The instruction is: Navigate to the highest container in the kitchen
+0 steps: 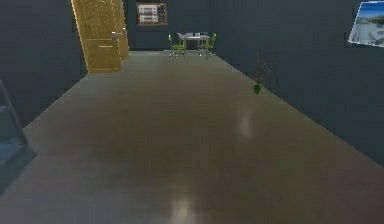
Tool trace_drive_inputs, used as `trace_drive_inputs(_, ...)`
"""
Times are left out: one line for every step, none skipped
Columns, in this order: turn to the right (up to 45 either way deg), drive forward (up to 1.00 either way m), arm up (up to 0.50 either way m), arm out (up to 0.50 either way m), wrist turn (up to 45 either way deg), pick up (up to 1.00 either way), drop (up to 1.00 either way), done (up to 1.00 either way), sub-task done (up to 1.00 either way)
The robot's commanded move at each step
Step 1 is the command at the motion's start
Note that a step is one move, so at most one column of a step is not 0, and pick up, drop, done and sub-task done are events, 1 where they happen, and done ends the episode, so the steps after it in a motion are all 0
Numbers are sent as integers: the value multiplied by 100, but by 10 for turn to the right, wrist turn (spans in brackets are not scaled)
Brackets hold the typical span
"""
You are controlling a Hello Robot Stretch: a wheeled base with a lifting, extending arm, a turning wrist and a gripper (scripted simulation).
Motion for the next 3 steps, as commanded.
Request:
trace_drive_inputs(0, 100, 0, 0, 0, 0, 0, 0, 0)
trace_drive_inputs(-30, 0, 0, 0, 0, 0, 0, 0, 0)
trace_drive_inputs(0, 100, 0, 0, 0, 0, 0, 0, 0)
